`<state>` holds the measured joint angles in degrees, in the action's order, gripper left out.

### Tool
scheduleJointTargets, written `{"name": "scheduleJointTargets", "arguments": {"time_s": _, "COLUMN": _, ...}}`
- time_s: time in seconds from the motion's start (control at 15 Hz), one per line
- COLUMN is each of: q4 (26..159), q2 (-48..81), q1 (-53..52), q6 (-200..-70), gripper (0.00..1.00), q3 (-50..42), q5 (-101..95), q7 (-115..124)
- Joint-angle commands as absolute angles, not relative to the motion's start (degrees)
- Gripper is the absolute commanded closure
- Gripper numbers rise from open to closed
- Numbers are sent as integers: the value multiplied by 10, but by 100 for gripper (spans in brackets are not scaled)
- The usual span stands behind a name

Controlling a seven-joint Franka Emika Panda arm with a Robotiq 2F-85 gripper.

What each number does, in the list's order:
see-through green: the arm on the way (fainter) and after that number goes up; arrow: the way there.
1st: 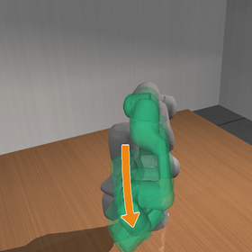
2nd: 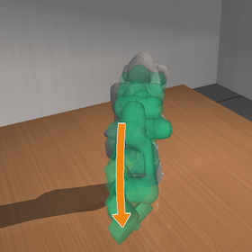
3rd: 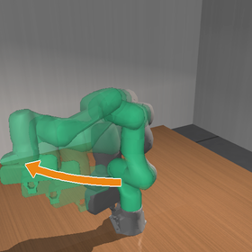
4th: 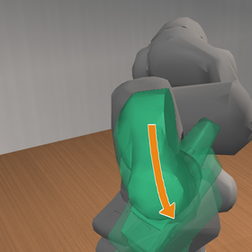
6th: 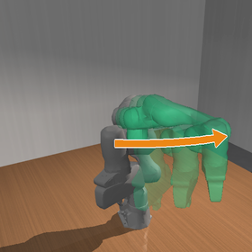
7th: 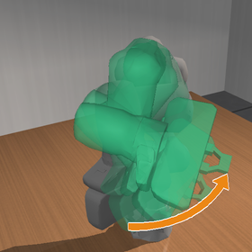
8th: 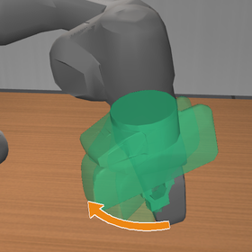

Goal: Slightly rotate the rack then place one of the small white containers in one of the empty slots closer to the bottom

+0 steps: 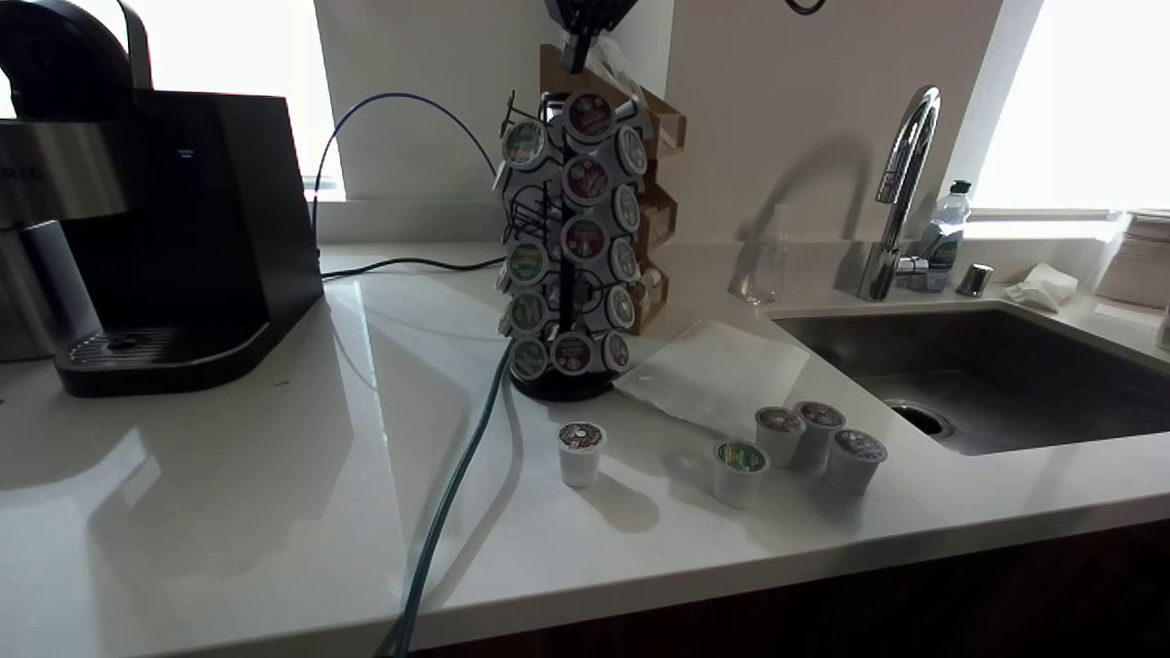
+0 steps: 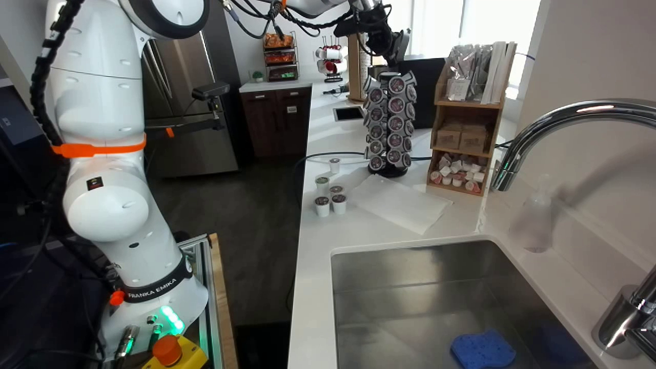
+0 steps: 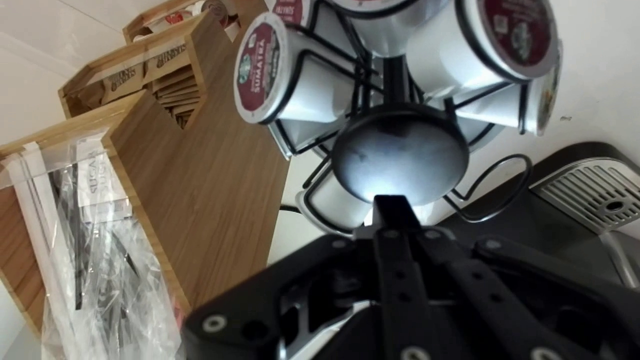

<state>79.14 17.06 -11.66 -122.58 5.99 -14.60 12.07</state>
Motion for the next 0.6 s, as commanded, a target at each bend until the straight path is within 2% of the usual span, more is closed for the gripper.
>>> {"name": "scheduleJointTargets", "arguments": {"time_s": 0.0, "q4": 776, "q2": 176, "q1": -124, "q6": -1201, "gripper": 100, "q3": 56, "q5": -143, "q7": 117}}
{"name": "scheduleJointTargets", "arguments": {"time_s": 0.53, "q4": 769, "q2": 179, "q1": -125, "q6": -1185, "gripper": 100, "q3": 59, "q5": -130, "q7": 116}}
